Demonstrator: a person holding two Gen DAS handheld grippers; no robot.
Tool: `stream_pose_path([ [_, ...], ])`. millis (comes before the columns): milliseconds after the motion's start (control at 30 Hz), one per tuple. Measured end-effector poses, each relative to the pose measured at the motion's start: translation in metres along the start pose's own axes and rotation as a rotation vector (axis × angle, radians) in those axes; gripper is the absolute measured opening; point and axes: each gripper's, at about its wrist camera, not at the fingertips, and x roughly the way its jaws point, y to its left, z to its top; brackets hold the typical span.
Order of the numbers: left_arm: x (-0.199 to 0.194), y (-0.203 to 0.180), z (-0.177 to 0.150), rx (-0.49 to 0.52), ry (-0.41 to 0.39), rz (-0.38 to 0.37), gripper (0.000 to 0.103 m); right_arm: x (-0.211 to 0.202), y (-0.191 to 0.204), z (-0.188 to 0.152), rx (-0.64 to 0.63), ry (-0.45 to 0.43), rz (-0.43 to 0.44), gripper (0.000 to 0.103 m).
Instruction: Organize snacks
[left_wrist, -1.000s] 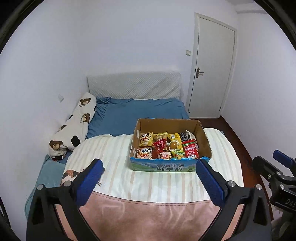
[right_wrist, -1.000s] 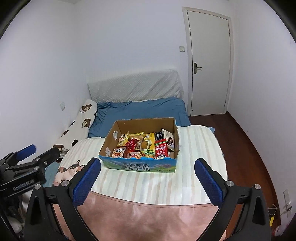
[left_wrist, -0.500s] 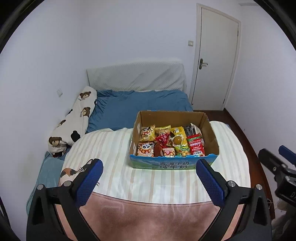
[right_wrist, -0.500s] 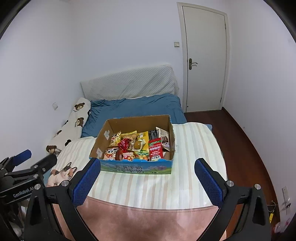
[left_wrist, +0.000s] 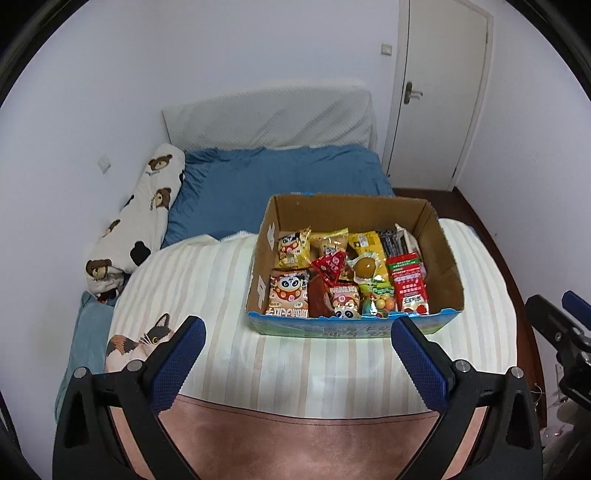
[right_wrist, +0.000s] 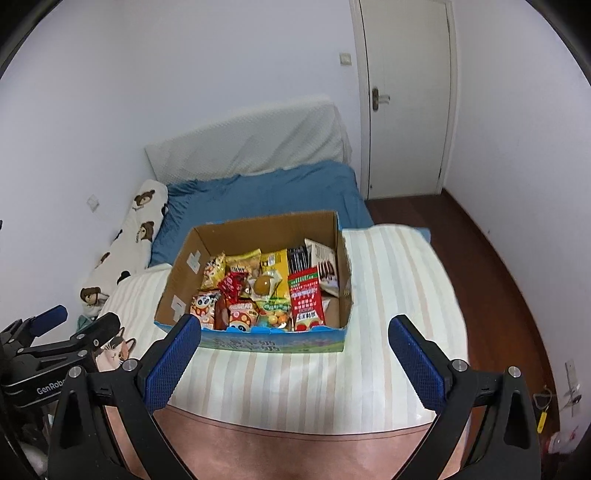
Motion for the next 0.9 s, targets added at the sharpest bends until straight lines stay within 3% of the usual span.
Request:
stream_pose_path([
  [333,0.045,-0.007,0.013,0.018,0.095,-0.005,0.103,0.054,-0.01,0.009,0.017,0.114,-0.012,0.103],
  [900,0.071,-0.011,0.01,0.018,0.159,-0.001,0.103,0.084,-0.005,0.013,-0.045,0.214,-0.048,0.103],
])
